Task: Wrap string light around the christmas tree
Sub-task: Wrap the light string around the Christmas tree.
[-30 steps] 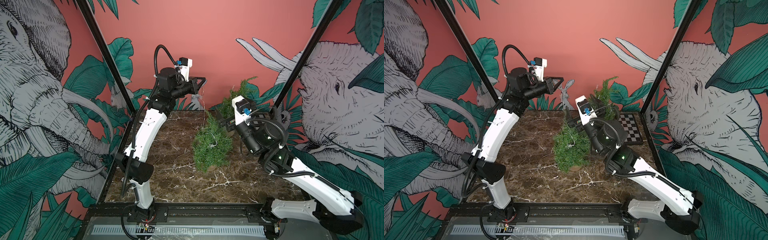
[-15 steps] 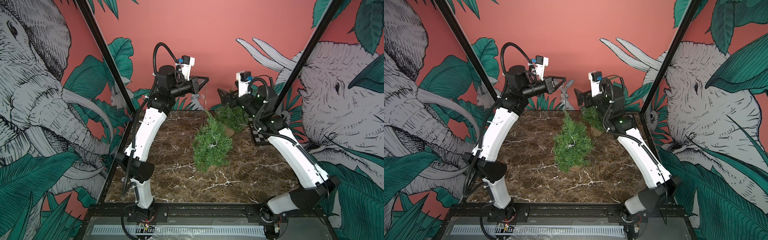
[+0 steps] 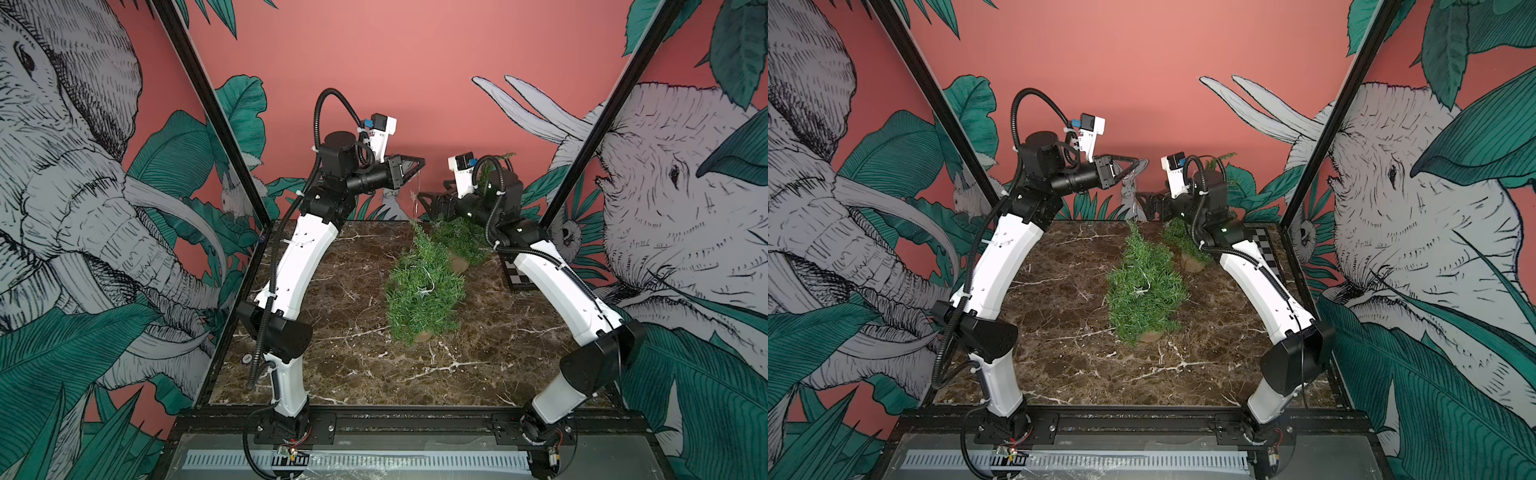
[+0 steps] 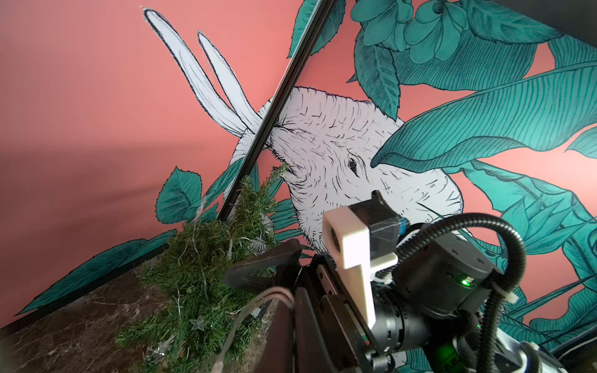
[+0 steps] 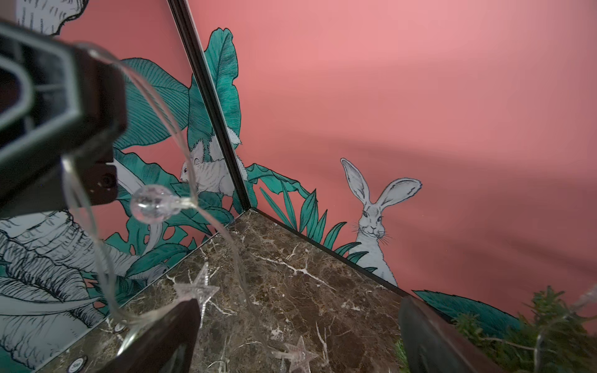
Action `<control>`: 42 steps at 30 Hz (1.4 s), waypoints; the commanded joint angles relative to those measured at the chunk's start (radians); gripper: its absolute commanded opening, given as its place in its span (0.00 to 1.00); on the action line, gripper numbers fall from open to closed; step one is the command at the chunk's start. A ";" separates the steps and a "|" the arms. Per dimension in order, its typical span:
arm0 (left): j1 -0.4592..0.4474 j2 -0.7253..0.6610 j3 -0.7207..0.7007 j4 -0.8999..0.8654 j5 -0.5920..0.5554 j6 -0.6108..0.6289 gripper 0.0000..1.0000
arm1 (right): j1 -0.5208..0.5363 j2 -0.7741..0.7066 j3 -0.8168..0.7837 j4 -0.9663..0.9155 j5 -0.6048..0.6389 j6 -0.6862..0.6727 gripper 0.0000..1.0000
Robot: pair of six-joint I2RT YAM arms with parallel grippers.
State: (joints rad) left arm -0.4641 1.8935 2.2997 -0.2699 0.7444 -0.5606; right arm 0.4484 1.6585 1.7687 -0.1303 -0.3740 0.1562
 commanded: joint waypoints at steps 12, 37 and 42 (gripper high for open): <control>-0.013 -0.025 0.042 0.029 0.079 -0.038 0.00 | -0.004 0.145 0.083 0.183 0.012 0.165 0.93; -0.022 -0.156 -0.147 -0.091 -0.042 0.152 0.00 | -0.030 -0.219 -0.310 0.291 0.420 -0.090 0.08; -0.022 -0.142 -0.168 -0.080 -0.016 0.145 0.00 | -0.030 -0.307 -0.393 0.234 0.425 -0.132 0.07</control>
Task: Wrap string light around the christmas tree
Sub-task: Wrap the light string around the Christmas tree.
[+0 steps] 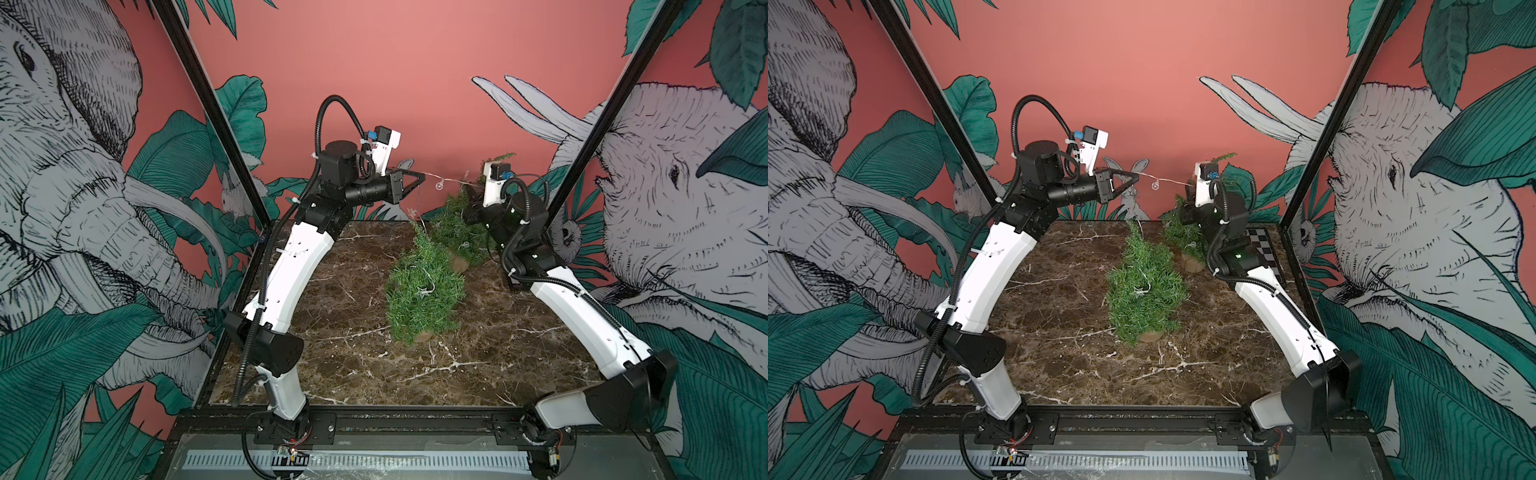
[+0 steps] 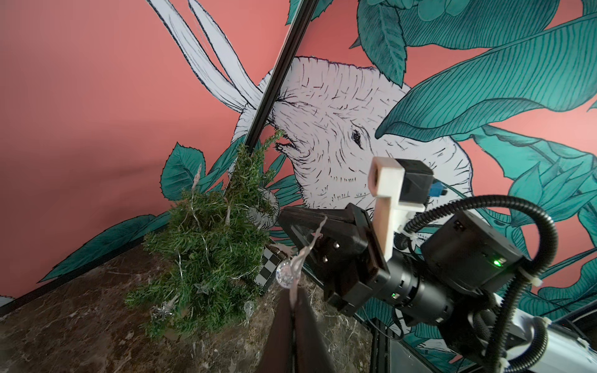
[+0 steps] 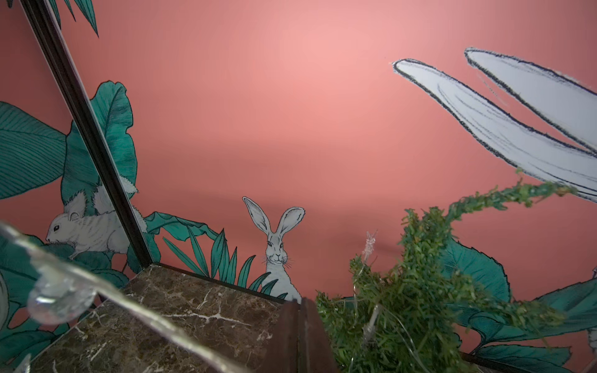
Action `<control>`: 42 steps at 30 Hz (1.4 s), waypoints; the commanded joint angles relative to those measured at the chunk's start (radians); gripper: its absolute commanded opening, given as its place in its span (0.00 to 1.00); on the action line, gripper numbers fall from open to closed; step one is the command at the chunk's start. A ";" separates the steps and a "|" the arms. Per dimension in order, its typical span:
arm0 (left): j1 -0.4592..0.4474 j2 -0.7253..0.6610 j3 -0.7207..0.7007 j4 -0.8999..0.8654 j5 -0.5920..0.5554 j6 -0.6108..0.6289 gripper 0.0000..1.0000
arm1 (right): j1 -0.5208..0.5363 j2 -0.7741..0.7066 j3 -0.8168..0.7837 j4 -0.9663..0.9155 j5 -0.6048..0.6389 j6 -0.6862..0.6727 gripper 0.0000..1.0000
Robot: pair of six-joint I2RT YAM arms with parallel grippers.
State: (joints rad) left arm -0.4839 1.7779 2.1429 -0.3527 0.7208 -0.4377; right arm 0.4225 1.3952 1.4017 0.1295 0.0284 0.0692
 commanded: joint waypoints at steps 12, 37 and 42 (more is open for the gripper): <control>-0.014 -0.010 -0.023 -0.029 0.041 0.037 0.04 | -0.004 -0.186 -0.083 -0.218 -0.008 -0.059 0.04; -0.017 -0.416 -0.442 -0.064 -0.159 0.239 0.62 | 0.005 -0.423 -0.112 -0.537 -0.274 0.032 0.01; -0.082 -0.511 -0.570 -0.043 -0.099 0.242 0.51 | 0.006 -0.443 -0.074 -0.597 -0.347 0.050 0.03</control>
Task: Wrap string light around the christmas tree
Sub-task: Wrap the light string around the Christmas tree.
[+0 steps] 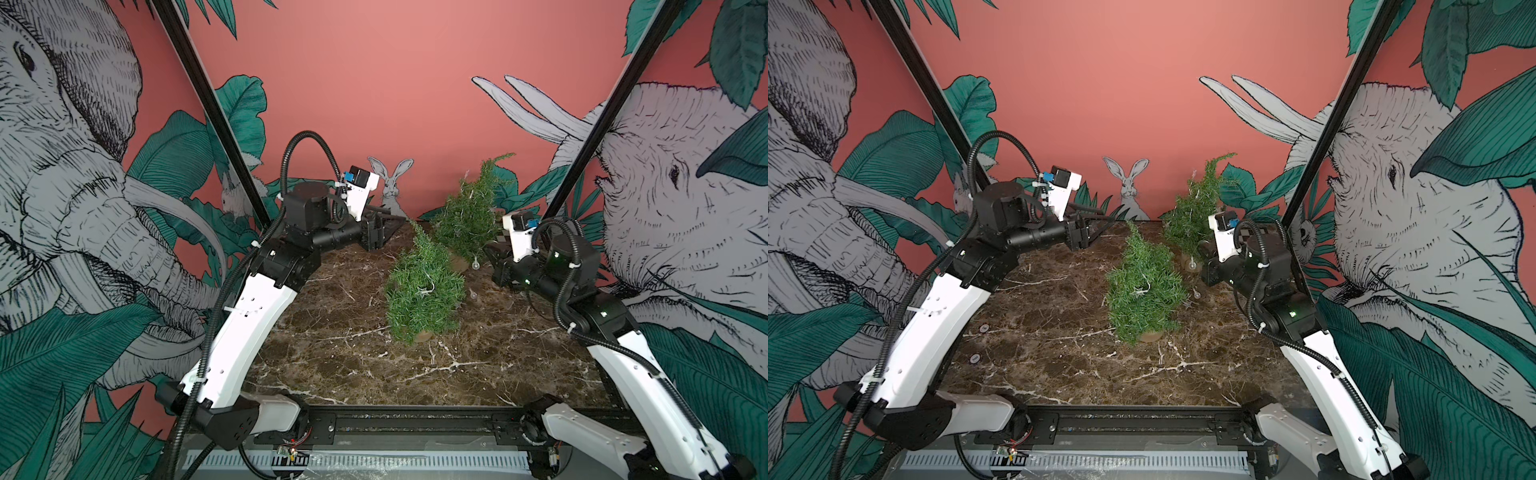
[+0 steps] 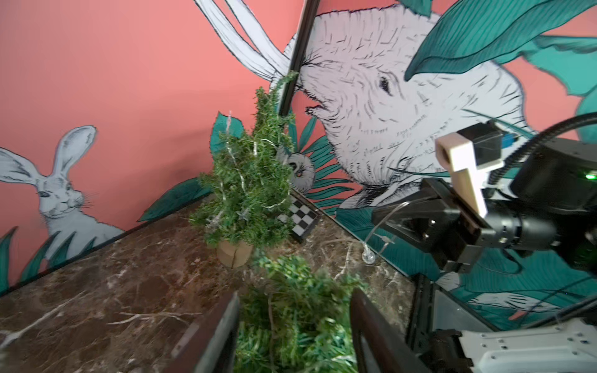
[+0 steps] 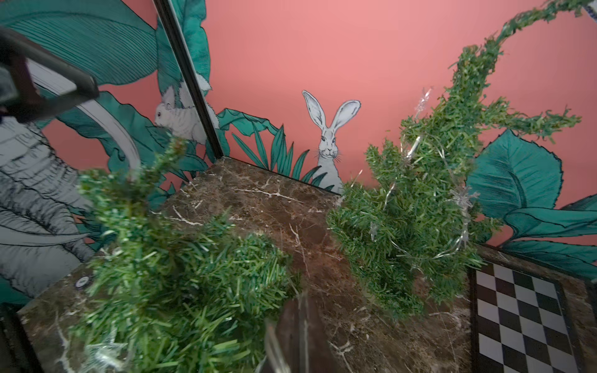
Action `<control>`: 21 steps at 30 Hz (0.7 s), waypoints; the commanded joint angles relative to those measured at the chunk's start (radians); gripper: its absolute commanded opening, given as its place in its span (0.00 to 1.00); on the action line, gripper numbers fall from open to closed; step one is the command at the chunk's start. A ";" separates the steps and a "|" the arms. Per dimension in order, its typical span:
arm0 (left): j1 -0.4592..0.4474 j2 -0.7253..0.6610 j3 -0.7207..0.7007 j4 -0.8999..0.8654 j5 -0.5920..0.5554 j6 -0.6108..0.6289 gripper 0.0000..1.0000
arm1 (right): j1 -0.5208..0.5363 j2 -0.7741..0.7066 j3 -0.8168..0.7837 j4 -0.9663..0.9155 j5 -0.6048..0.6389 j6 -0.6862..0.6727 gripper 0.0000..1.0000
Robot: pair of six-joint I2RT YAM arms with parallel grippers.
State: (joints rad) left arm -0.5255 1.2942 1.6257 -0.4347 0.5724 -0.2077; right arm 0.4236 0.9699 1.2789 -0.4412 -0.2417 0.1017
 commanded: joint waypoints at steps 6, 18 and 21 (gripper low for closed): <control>-0.235 -0.079 -0.100 0.030 -0.010 0.092 0.50 | 0.006 0.007 0.139 -0.105 -0.188 0.066 0.02; -0.475 -0.165 -0.277 0.185 -0.181 0.048 0.57 | 0.006 -0.032 0.178 -0.107 -0.367 0.164 0.06; -0.557 -0.162 -0.302 0.199 -0.287 0.073 0.59 | 0.006 -0.036 0.172 -0.118 -0.364 0.175 0.06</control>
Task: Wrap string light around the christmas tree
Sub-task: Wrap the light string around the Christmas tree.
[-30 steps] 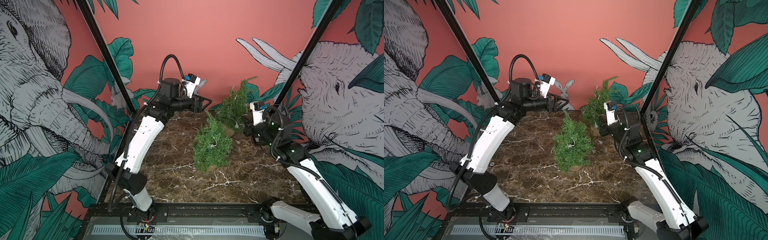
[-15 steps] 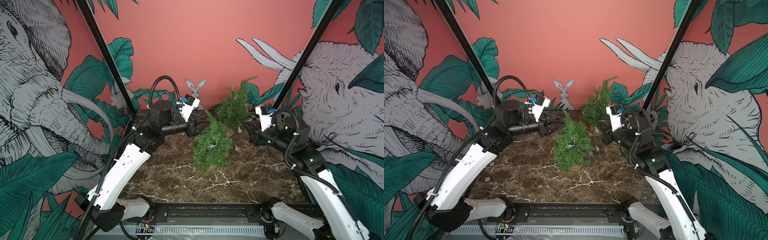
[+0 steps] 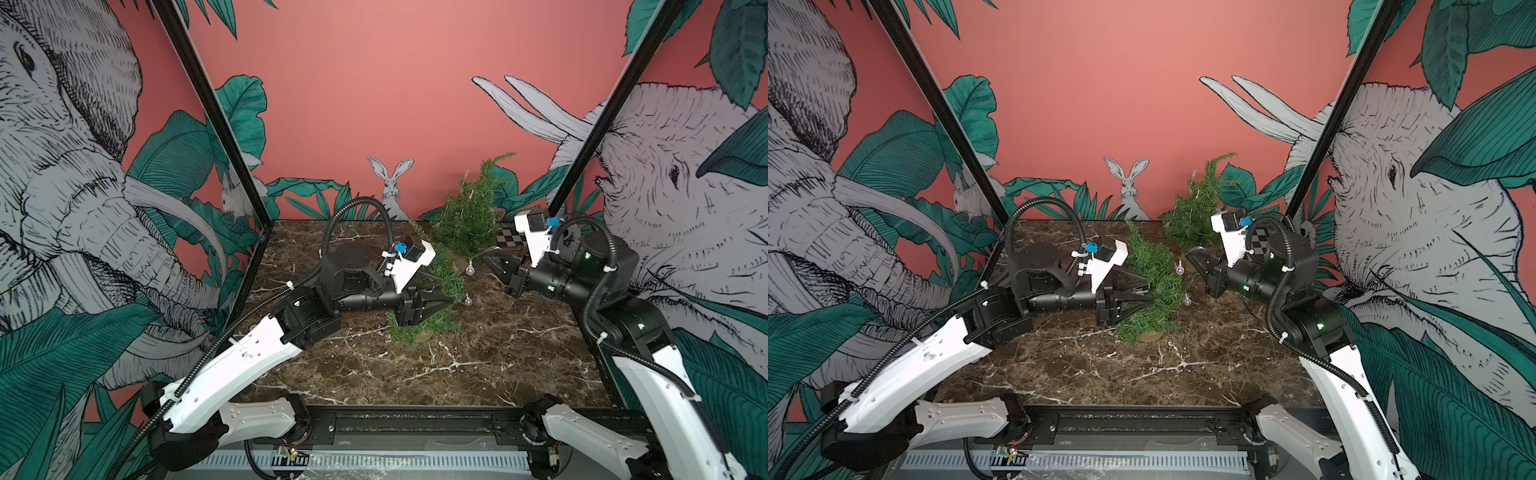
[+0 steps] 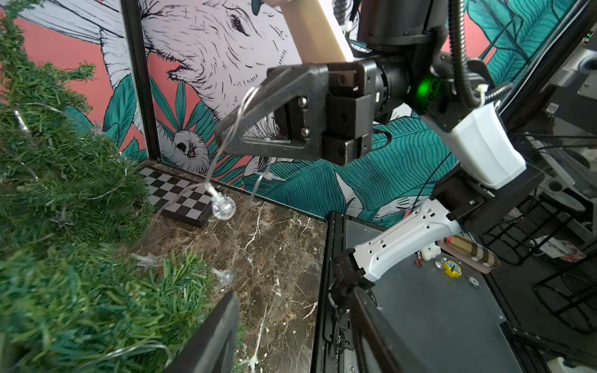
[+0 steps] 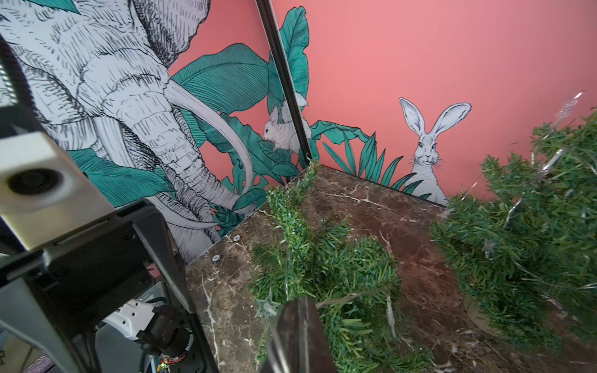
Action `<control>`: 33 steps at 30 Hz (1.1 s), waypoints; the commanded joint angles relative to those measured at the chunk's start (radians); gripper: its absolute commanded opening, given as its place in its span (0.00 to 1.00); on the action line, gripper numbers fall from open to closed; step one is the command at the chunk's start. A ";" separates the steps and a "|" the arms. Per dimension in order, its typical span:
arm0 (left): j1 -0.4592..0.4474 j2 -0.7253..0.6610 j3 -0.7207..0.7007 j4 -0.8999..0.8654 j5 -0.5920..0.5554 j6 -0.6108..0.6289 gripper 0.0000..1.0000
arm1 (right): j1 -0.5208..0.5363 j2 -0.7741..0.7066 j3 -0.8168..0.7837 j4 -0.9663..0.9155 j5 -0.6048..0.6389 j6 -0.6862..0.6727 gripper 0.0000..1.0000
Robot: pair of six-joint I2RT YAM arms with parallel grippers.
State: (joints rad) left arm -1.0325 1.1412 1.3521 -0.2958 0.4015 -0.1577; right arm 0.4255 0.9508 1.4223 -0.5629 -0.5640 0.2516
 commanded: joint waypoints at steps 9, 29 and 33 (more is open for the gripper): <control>-0.202 0.077 -0.066 0.190 -0.367 0.010 0.62 | 0.005 -0.030 0.008 0.011 -0.019 0.081 0.07; -0.290 0.279 0.032 0.280 -0.825 0.212 0.75 | 0.005 -0.107 -0.090 0.186 0.008 0.196 0.10; -0.289 0.324 0.060 0.311 -0.791 0.205 0.69 | 0.004 -0.120 -0.095 0.191 0.025 0.201 0.10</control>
State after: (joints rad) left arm -1.3205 1.4380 1.3705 -0.0349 -0.3862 0.0315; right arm 0.4255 0.8516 1.3300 -0.4492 -0.5533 0.4381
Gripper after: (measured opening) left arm 0.707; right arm 0.100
